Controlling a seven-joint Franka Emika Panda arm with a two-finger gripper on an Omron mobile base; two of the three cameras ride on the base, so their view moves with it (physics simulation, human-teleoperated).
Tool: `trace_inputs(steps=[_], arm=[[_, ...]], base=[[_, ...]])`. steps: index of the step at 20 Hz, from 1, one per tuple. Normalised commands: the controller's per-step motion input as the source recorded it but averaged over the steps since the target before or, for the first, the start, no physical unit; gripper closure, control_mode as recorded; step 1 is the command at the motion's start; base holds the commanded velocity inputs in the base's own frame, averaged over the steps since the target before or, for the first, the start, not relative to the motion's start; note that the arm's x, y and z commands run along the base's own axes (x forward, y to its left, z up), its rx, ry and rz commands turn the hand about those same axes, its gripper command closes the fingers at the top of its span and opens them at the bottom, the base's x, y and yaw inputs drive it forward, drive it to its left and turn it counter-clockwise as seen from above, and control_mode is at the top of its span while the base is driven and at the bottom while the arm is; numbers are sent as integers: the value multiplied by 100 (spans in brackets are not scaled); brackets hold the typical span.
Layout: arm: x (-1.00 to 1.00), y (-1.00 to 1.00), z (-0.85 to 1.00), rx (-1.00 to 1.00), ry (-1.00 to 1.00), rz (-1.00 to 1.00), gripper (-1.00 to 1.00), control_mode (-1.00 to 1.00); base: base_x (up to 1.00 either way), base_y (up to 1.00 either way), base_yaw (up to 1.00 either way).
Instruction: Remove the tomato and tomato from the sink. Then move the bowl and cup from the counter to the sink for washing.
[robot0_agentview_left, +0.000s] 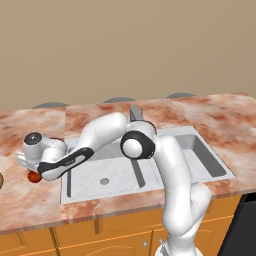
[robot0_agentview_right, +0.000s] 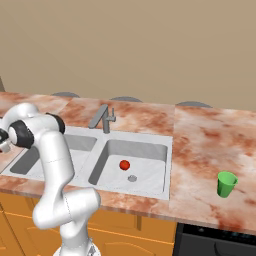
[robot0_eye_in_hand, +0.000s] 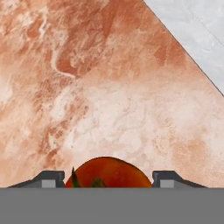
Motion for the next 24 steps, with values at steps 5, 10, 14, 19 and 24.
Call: trace_inputs(steps=[5, 10, 14, 19, 24], arm=[[0, 5, -19, 0, 3, -11, 100, -100], [0, 5, -19, 0, 3, -11, 100, -100], [0, 5, -21, 1, 4, -11, 100, -100], [0, 2, -21, 0, 8, -11, -100, -100], [-7, -4, -15, 0, 7, -13, -100, -100]], base=[[0, 0, 0], [0, 0, 0], [0, 0, 0], [0, 0, 0], [0, 0, 0]])
